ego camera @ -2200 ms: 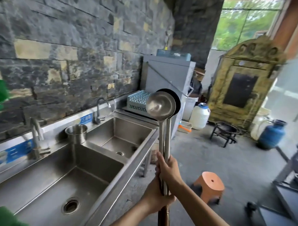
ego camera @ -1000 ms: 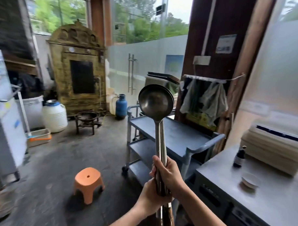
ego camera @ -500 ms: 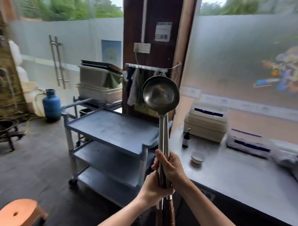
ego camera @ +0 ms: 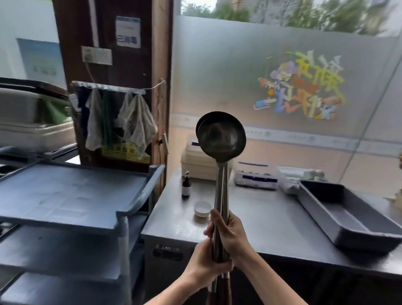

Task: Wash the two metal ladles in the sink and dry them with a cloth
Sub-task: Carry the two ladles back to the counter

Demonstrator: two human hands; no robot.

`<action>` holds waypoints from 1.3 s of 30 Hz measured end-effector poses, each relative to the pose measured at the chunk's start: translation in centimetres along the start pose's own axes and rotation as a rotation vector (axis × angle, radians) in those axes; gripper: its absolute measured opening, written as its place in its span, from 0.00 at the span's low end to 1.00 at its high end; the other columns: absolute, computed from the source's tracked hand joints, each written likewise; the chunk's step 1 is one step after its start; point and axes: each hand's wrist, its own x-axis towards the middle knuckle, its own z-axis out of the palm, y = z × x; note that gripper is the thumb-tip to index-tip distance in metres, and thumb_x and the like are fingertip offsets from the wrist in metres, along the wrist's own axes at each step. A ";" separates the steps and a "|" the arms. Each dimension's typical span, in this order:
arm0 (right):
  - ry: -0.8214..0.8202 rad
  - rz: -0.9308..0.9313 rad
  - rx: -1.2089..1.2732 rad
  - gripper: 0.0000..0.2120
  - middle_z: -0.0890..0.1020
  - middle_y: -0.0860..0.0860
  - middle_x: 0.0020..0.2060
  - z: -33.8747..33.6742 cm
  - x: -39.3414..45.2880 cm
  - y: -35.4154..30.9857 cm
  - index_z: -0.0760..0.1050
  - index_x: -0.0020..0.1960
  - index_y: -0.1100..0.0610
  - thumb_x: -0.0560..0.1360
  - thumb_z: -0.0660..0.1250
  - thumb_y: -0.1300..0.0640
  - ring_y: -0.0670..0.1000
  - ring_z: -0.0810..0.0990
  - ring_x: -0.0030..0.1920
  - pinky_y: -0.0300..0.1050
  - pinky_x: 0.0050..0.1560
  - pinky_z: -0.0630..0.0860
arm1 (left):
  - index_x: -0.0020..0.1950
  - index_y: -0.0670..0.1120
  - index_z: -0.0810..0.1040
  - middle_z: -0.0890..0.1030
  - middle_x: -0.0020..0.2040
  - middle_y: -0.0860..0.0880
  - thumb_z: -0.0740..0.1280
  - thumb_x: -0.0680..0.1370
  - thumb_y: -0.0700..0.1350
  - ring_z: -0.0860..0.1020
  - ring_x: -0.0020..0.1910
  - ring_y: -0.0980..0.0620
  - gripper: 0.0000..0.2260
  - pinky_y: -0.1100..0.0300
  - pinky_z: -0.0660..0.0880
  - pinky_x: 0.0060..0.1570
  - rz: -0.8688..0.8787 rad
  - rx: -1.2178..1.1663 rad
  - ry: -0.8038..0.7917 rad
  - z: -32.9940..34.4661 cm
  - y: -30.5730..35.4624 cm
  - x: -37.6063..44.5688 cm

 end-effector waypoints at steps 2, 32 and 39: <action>0.040 -0.002 -0.011 0.15 0.81 0.57 0.32 -3.3 1.0 -0.3 0.75 0.47 0.63 0.78 0.69 0.50 0.54 0.81 0.33 0.43 0.38 0.80 | 0.42 0.43 0.79 0.81 0.32 0.50 0.74 0.67 0.39 0.79 0.30 0.56 0.07 0.61 0.76 0.33 0.028 -0.013 -0.052 2.3 0.9 2.4; 0.415 0.035 -0.138 0.19 0.81 0.53 0.33 -39.0 11.4 0.4 0.78 0.37 0.55 0.73 0.70 0.39 0.50 0.73 0.33 0.42 0.38 0.71 | 0.36 0.47 0.73 0.73 0.27 0.55 0.75 0.70 0.35 0.71 0.28 0.57 0.13 0.64 0.68 0.30 0.181 -0.176 -0.341 31.9 4.7 27.1; 0.544 0.132 -0.137 0.22 0.83 0.51 0.35 -45.1 17.1 2.8 0.80 0.39 0.50 0.68 0.72 0.30 0.49 0.77 0.33 0.50 0.43 0.73 | 0.33 0.48 0.70 0.70 0.28 0.55 0.74 0.71 0.41 0.67 0.29 0.56 0.14 0.59 0.65 0.30 0.181 -0.167 -0.399 36.2 2.8 35.0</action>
